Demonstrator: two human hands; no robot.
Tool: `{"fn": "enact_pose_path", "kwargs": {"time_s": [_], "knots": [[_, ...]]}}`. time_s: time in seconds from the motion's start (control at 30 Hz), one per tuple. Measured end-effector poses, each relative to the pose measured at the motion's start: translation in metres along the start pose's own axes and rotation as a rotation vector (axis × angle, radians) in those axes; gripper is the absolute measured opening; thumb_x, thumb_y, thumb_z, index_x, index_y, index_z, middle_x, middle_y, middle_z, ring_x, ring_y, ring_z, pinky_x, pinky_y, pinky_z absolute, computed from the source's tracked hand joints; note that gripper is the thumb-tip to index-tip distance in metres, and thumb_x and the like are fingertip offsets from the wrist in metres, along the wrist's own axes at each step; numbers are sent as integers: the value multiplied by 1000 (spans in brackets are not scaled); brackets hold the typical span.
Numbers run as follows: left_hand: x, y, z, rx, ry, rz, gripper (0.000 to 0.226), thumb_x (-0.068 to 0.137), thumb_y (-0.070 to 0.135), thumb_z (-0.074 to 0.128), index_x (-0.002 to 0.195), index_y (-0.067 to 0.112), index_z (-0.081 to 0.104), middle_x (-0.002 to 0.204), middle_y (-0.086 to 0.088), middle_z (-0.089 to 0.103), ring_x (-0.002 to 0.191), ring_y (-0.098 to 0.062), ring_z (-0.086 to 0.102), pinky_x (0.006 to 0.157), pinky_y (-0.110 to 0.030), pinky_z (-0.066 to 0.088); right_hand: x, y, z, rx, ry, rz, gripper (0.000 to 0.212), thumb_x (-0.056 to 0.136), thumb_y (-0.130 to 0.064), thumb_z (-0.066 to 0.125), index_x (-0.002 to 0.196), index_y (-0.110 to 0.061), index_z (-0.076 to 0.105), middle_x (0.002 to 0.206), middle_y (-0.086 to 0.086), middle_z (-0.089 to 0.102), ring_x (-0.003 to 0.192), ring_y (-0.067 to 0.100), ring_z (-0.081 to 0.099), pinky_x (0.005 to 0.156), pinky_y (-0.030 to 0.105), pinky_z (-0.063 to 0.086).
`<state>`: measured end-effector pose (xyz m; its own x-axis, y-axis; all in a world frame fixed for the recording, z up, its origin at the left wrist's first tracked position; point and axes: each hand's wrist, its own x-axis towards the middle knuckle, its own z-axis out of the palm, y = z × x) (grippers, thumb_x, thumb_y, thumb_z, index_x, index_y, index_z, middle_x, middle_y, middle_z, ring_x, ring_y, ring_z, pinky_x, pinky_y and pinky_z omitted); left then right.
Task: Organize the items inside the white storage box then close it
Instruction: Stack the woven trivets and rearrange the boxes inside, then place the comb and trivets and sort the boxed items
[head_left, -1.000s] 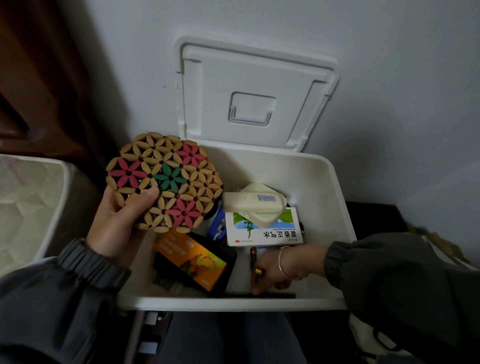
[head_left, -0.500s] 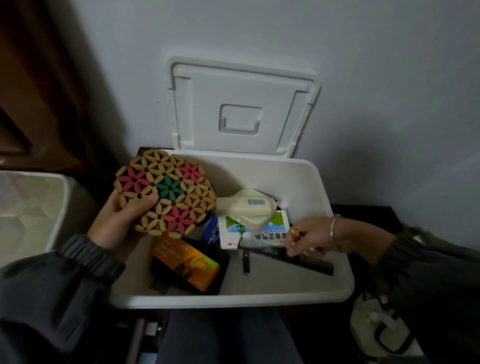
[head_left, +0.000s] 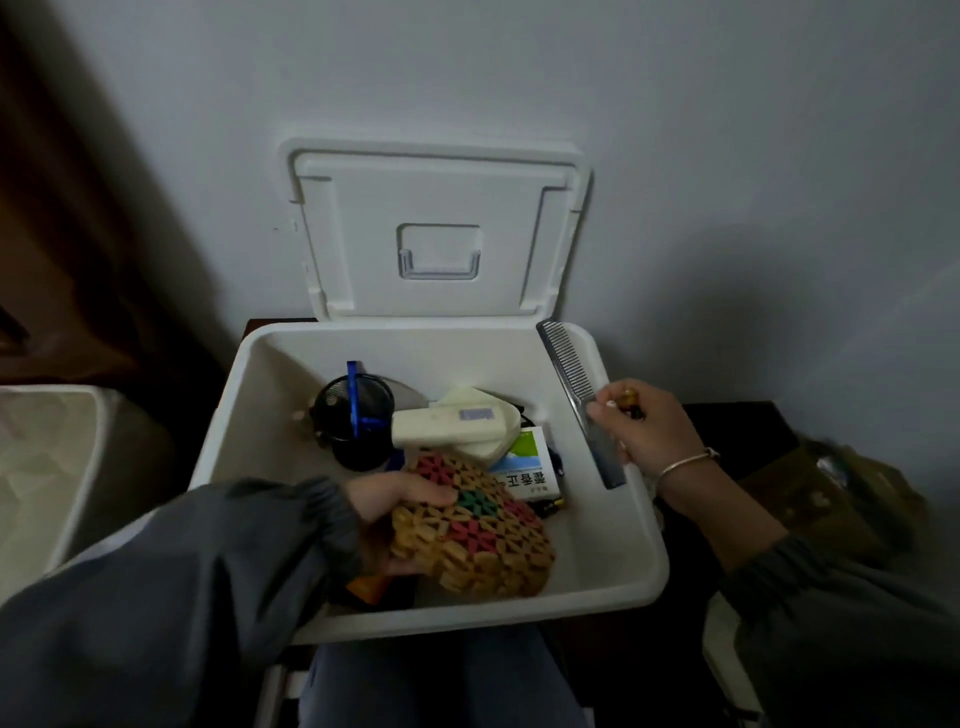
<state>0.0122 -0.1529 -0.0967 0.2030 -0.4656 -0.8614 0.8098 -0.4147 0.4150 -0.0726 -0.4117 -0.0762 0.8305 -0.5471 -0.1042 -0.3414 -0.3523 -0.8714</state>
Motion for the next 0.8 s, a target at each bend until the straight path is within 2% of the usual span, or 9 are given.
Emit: {"fn": "enact_pose_path", "kwargs": {"time_s": [0.07,0.17,0.23,0.33,0.47,0.53,0.7,0.8], "knots": [[15,-4,11,22,54,-34,60,52,14,81,109,6,62,90,-18,74,88,-33,67,63,-38,55,1,4,4,-2,30,-48,18,84,-11,66,70,-19,57,59,-2,54,43,3,49,49,24,42],[35,-12,19,40,105,-64,40,64,7,78,101,8,64,85,-20,74,81,-34,70,62,-39,57,2,9,10,-6,83,-97,17,84,-14,65,72,-23,57,63,-5,56,54,12,52,56,30,47],[46,-16,20,51,136,-89,40,68,4,77,105,9,63,85,-21,73,83,-35,70,64,-42,57,2,11,13,-11,119,-131,23,84,-14,65,70,-29,54,63,-6,56,54,12,52,56,32,48],[58,-19,21,47,134,-148,41,73,2,73,111,8,58,84,-23,73,73,-37,72,58,-43,58,2,13,17,-14,153,-173,28,85,-14,65,70,-33,51,62,-9,55,53,10,52,56,34,51],[68,-25,27,17,147,-137,42,75,3,71,113,8,55,94,-23,72,84,-37,70,69,-48,58,4,16,18,-14,189,-179,28,85,-16,64,70,-35,51,61,-10,55,52,11,52,57,37,53],[72,-27,30,22,164,-100,45,76,6,72,117,8,53,99,-22,70,88,-37,69,69,-48,57,5,17,19,-10,198,-175,26,85,-16,64,71,-34,51,61,-10,55,52,11,52,58,38,54],[80,-26,32,136,198,18,48,79,11,73,123,7,53,109,-19,67,96,-35,67,82,-51,55,5,17,21,10,219,-169,28,83,-15,65,68,-34,52,56,-11,54,48,3,50,57,38,52],[82,-26,31,149,196,34,55,77,11,75,126,9,50,112,-18,66,97,-34,66,85,-52,54,5,16,20,4,209,-155,28,84,-15,65,68,-34,52,57,-11,54,50,5,50,58,40,53]]}}
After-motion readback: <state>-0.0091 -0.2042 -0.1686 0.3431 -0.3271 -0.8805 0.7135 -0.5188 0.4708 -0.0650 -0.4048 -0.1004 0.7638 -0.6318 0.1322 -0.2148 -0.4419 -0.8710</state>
